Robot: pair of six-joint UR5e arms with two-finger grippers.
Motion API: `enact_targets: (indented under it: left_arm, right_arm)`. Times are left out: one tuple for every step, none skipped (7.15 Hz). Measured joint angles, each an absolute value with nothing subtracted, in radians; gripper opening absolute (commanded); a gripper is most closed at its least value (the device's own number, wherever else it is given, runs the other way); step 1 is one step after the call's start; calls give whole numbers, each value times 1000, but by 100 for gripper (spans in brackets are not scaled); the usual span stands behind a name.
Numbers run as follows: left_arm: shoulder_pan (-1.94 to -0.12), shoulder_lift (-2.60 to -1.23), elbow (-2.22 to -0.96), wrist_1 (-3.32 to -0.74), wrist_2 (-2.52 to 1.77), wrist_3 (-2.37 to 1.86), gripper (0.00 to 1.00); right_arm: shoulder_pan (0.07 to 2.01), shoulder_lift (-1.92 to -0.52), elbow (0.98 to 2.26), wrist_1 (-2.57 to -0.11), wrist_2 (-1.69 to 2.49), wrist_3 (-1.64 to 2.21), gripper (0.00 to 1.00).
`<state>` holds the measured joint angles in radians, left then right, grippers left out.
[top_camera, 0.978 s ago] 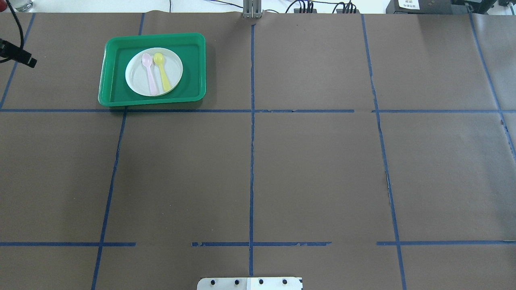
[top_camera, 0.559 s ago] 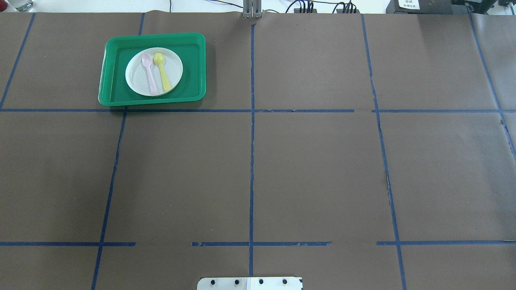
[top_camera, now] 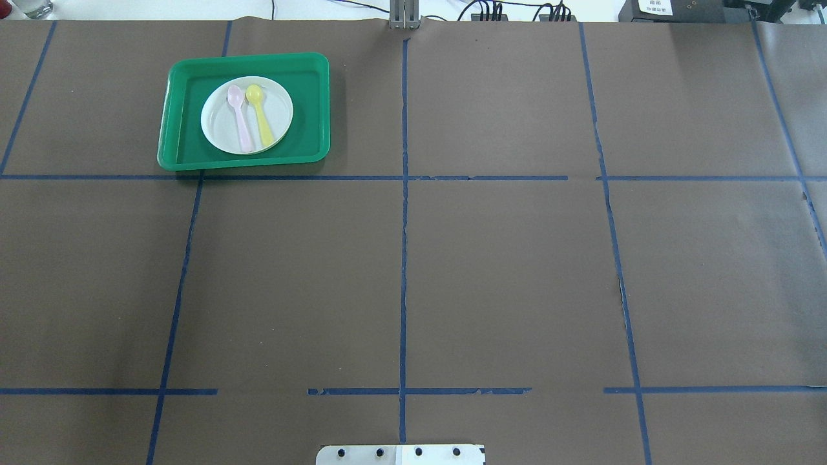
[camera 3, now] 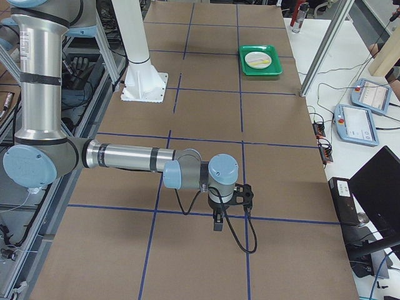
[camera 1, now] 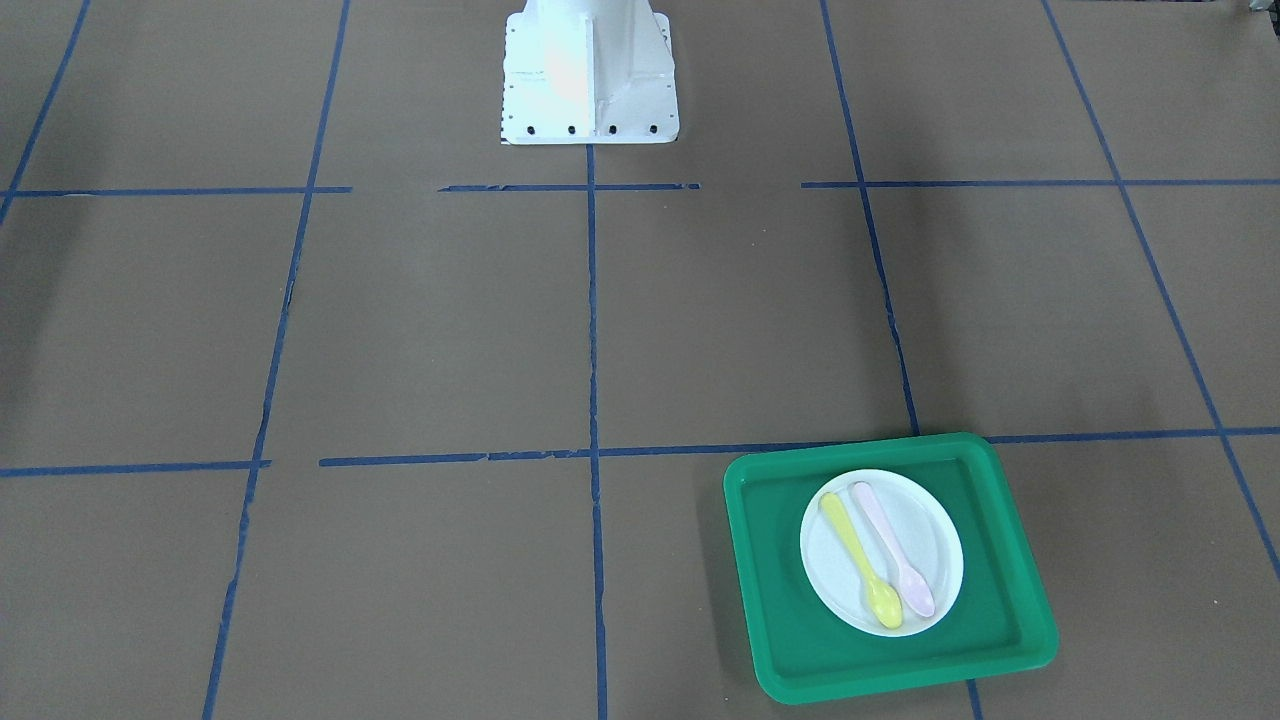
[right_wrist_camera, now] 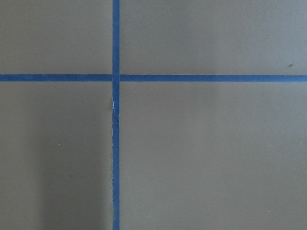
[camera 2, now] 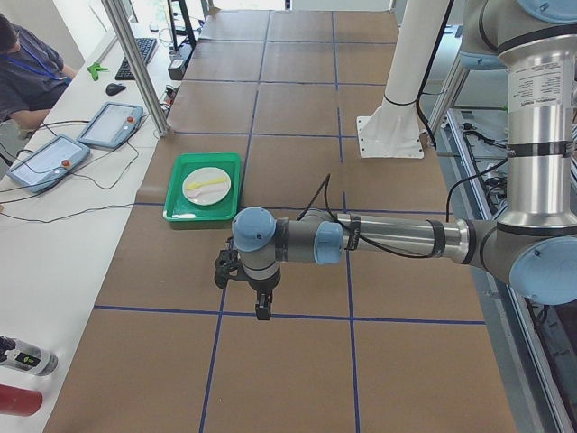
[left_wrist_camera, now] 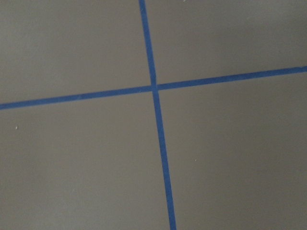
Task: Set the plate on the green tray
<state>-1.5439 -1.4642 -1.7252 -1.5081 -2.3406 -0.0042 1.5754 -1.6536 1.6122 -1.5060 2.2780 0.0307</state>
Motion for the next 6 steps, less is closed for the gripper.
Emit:
enact_targets:
  left_arm:
    - [-1549, -1461, -1720, -1493, -2341, -3, 100]
    - [-1551, -1453, -1719, -1488, -2341, 3, 100]
    - [-1553, -1441, -1721, -1488, -2341, 13, 100]
    - [-1554, -1432, -1721, -1488, -2341, 20, 100]
    - [-1555, -1430, -1721, -1489, -2342, 24, 100]
    - [-1555, -1429, -1721, -1490, -2343, 25, 100]
  right_arm:
    - [1575, -1654, 1612, -1506, 2278, 31, 100]
    - [1575, -1654, 1612, -1506, 2278, 31, 100]
    - [1575, -1654, 1612, -1506, 2278, 31, 100]
    - [1575, -1654, 1612, -1506, 2278, 31, 100]
    - [1575, -1654, 1612, -1506, 2278, 31, 100]
    - [1575, -1654, 1612, -1506, 2278, 31, 100]
